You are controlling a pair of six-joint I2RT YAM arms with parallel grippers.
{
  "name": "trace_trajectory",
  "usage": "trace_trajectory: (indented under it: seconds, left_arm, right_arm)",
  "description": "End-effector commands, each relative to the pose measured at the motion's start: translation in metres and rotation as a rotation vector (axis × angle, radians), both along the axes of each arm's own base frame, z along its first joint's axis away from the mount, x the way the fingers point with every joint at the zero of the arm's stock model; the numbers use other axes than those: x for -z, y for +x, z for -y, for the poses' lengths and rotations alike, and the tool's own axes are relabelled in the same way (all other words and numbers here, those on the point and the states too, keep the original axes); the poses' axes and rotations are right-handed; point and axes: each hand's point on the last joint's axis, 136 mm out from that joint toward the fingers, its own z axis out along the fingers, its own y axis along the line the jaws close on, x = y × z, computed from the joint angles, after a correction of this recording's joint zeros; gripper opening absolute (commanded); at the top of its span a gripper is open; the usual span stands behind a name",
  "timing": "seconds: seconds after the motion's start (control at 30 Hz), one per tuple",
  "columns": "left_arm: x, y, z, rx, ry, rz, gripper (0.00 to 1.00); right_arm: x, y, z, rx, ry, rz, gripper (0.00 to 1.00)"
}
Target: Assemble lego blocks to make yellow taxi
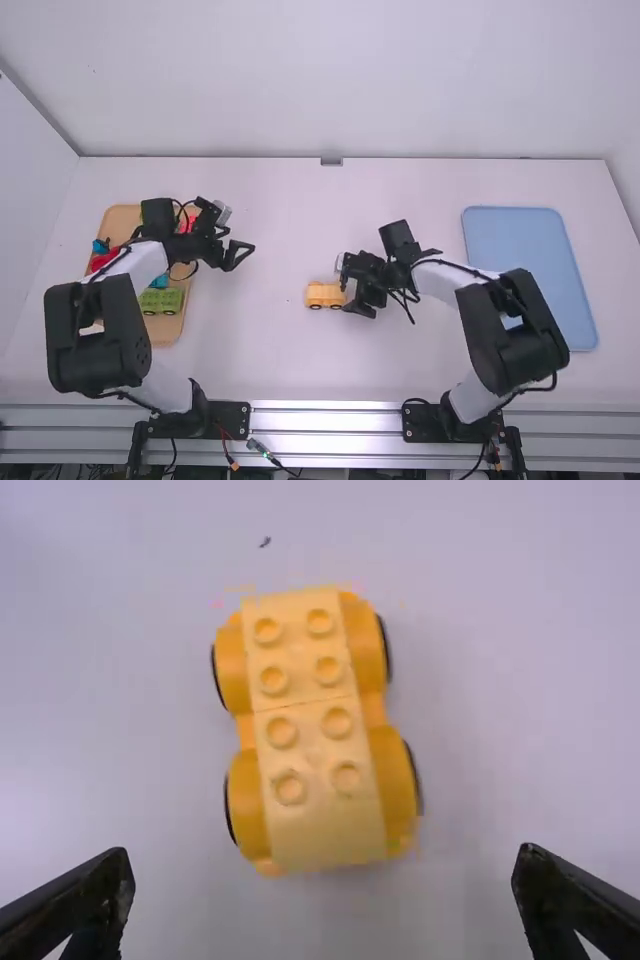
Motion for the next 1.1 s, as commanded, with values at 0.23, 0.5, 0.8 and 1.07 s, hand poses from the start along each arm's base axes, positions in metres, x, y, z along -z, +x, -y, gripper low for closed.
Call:
trace_trajectory:
  seconds: [0.23, 0.5, 0.8, 1.07]
  left_arm:
    - [0.009, -0.003, -0.081, -0.412, 0.17, -0.264, 0.99]
    - [0.0, -0.035, -0.187, -0.896, 0.407, -0.461, 0.99]
    - [0.01, -0.112, -0.243, -0.881, 0.322, -0.602, 0.99]
    - [0.022, -0.146, -0.254, -0.745, 0.282, -0.609, 0.96]
  right_arm:
    - [-0.034, 0.035, 0.051, 0.245, -0.17, 0.132, 0.99]
    - [-0.053, 0.048, 0.056, 0.276, -0.138, 0.198, 0.99]
    - [-0.078, 0.075, 0.047, 0.249, -0.112, 0.397, 0.99]
    - [-0.103, 0.084, 0.043, 0.236, -0.105, 0.418, 0.99]
